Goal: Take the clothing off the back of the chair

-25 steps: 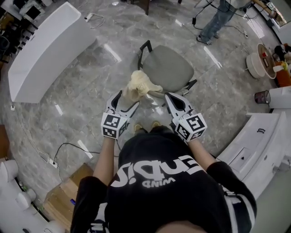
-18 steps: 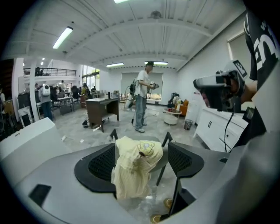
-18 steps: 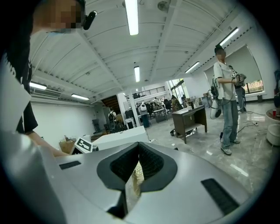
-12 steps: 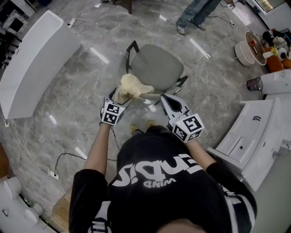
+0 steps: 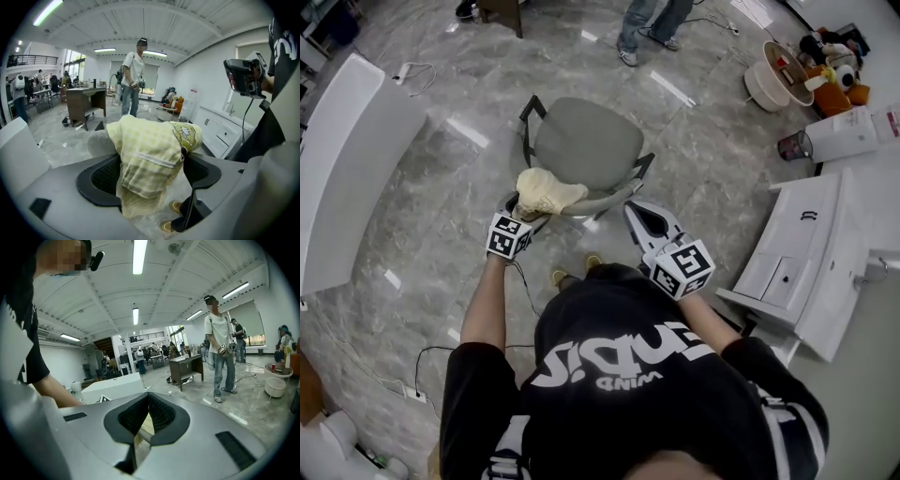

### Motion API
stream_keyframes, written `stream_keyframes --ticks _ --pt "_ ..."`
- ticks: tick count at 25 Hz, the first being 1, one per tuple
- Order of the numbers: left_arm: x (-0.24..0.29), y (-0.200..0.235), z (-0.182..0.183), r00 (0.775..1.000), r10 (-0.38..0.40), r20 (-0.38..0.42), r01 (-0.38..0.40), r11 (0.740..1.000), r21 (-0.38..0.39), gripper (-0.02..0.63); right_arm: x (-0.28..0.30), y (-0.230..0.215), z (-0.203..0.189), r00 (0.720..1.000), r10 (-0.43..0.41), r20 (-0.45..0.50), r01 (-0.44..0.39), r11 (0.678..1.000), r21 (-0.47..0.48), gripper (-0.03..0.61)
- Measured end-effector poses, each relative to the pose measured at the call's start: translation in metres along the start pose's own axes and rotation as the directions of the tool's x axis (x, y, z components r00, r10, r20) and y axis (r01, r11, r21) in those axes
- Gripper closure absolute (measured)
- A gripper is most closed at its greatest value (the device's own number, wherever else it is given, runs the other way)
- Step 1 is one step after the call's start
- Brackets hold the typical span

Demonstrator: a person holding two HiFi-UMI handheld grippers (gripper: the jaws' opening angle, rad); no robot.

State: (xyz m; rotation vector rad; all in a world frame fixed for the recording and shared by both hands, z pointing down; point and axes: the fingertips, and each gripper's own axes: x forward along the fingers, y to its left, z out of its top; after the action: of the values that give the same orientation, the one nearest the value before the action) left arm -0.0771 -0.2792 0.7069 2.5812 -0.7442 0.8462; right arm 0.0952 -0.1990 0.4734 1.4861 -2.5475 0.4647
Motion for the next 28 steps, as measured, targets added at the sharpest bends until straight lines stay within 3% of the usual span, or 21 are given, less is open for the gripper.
stream_keyframes --ticks 6,9,20,28 --pt "-0.001 -0.002 0.002 1.0 -0.009 0.005 0.009 1.0 0.004 0.199 -0.006 -0.004 0.0 1.0 -0.026 0.003 0.026 1.0 0.006 0.565" --pt "-0.002 -0.002 0.001 1.0 -0.007 -0.008 0.007 1.0 0.012 0.231 -0.006 -0.002 -0.002 1.0 -0.027 0.002 0.027 1.0 0.011 0.565" --pt "-0.022 -0.012 0.004 1.0 -0.026 -0.017 0.026 0.999 0.021 0.477 -0.004 0.005 -0.005 1.0 -0.03 -0.002 0.03 0.999 0.018 0.565" --pt "-0.035 -0.019 0.018 1.0 0.012 0.009 -0.012 0.999 0.048 0.499 -0.01 0.001 -0.003 0.999 -0.042 0.01 0.042 0.999 0.024 0.565"
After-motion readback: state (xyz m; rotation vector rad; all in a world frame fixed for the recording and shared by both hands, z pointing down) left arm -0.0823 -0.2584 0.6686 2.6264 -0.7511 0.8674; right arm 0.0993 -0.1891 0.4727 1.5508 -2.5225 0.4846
